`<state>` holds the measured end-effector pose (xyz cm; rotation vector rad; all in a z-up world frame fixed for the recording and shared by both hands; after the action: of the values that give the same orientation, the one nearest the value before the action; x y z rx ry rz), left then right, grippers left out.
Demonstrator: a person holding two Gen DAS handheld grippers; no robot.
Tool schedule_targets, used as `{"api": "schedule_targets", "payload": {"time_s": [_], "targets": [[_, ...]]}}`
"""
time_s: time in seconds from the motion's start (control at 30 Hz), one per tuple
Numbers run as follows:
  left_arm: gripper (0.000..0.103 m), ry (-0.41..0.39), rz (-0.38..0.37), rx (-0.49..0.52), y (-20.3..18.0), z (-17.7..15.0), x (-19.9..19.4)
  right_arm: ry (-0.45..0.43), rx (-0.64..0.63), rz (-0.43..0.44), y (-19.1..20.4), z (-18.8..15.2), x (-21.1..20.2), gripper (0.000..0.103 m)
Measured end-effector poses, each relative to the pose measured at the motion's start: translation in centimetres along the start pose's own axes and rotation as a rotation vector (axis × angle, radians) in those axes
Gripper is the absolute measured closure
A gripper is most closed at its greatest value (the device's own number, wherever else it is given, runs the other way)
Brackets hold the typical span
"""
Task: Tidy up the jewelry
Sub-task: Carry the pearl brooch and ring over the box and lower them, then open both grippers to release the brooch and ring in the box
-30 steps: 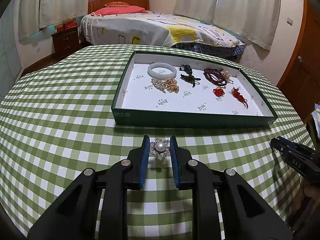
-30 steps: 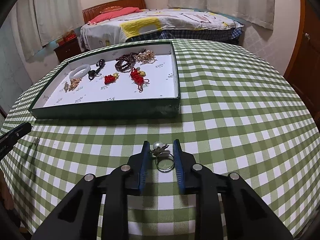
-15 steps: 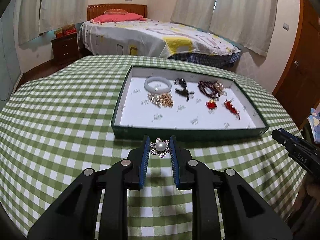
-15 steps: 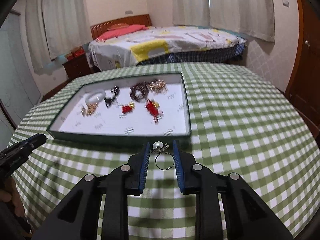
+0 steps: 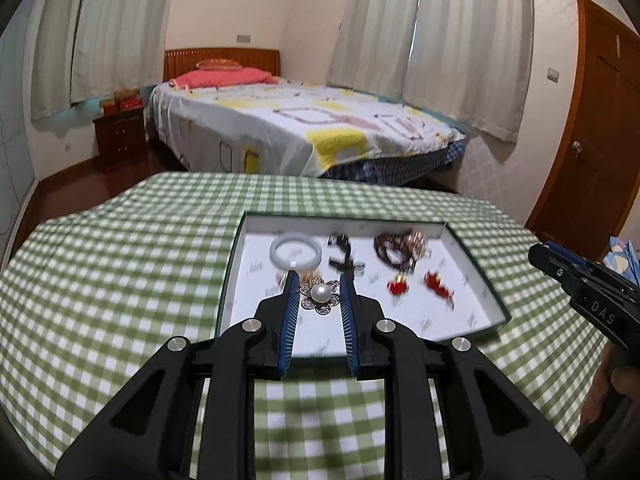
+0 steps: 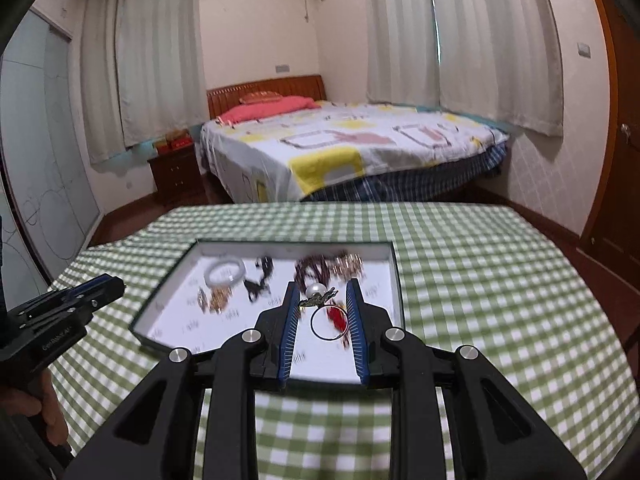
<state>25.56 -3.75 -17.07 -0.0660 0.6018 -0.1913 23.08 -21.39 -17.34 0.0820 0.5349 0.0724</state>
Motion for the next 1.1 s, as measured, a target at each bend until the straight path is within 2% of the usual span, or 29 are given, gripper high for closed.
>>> {"api": "schedule_targets", "payload": {"time_s": [0.2,0.4,0.73,1.1], "targets": [[0.083,-0.042,-0.008,0.017,-0.8,2.4,1.1,-0.042,-0.014,0.015,1.0,2.1,1.0,0.078],[0.083,-0.013,-0.014,0.014,-1.5,2.7,4.5,-0.036,-0.012,0.016,1.2,2.5,3.3,0.078],[0.083,0.119,-0.002,0.03,-1.7,-1.0,10.5,0.119,0.002,0.01,0.6,-2.0,9.0,0.078],[0.083,0.232,0.012,0.033,-0.7,-3.8,14.2,0.223,-0.009,0.008,0.6,-4.5,12.0,0.078]]}}
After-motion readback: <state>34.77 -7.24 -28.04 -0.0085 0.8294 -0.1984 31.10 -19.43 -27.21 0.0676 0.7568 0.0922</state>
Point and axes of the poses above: each gripper's, at about its wrist camera, not at the fingertips, and x roughly the way its jaws point, y to its left, z to its top, the point moved 5 cm from there along x, roughly the way its jaws point, and after that the axes turned 1 degree about z, right-handed, at the moved point
